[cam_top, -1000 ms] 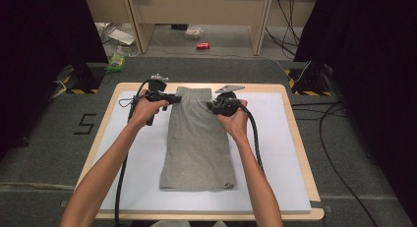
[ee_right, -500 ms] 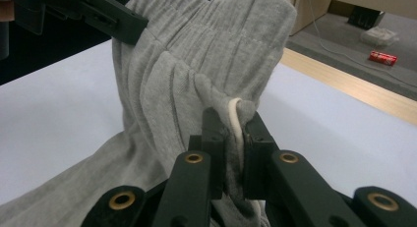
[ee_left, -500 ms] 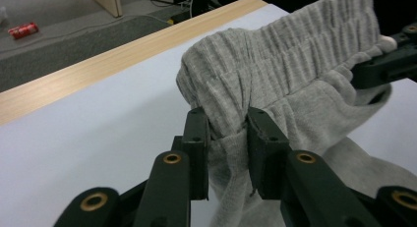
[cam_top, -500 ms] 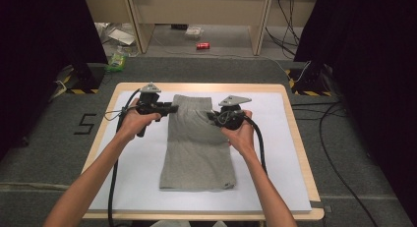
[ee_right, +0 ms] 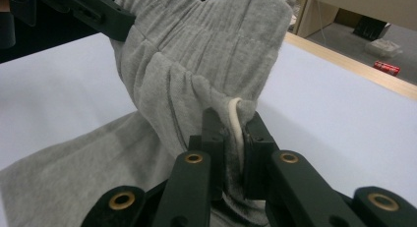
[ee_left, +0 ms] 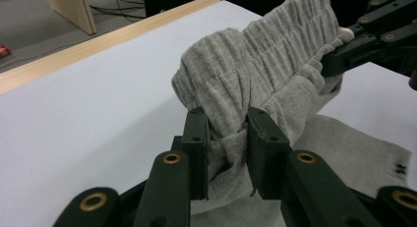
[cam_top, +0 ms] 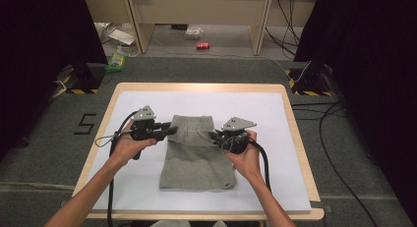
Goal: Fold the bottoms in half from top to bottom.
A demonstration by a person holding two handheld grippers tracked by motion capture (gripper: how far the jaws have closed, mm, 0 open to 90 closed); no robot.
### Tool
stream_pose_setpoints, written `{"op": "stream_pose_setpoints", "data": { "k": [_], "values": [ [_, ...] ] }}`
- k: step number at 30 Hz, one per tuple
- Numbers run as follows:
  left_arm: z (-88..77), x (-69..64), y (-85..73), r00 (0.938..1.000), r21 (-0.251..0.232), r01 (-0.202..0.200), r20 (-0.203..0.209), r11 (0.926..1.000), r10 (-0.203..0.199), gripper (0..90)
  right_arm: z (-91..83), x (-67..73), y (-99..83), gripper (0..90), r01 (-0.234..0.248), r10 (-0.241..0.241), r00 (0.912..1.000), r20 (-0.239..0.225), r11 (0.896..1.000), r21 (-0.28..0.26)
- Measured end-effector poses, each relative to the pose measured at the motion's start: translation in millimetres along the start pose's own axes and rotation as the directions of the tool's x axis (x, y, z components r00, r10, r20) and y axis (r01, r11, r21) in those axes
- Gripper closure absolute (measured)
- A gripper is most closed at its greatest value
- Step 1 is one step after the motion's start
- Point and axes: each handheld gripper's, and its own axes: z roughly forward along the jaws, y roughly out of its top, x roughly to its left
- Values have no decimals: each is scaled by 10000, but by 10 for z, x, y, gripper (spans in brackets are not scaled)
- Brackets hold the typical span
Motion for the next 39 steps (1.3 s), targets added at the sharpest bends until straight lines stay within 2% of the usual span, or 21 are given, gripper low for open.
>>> {"op": "stream_pose_setpoints", "data": {
  "k": [2, 10, 15, 18, 24, 28, 33, 39],
  "values": [
    [-23, -46, -68, 10000, -31, -1, 60, 10000, 1, 714, -36, 64, -64, 836, 116, -116, 9999, -15, 9999, 33],
    [-29, -261, -382, 9997, 83, -73, 253, 9999, 71, 711, -89, 233, -317, 835, -62, 62, 10000, 2, 9996, 261],
    [-29, -303, -538, 9987, 23, 237, 457, 9997, -238, 708, -112, 302, -475, 834, -220, 225, 9996, -143, 9992, 324],
    [-9, -356, -609, 9992, 117, 92, 387, 9999, -97, 707, -110, 345, -557, 832, -198, 206, 9997, -161, 9986, 481],
    [-14, -419, -773, 9984, 250, 170, 533, 9995, -183, 701, -112, 400, -660, 818, -142, 153, 9998, -161, 9978, 649],
    [-27, -437, -886, 9972, 344, 253, 692, 9991, -276, 681, -116, 441, -713, 759, -104, 121, 9997, -214, 9967, 804],
    [-66, -492, -940, 9952, 391, 284, 923, 9988, -319, 641, -145, 490, -730, 678, -117, 142, 9995, -272, 9958, 906],
    [-109, -540, -983, 9934, 542, 297, 1087, 9981, -355, 586, -248, 541, -743, 625, -416, 449, 9983, -371, 9954, 864]
  ]
}}
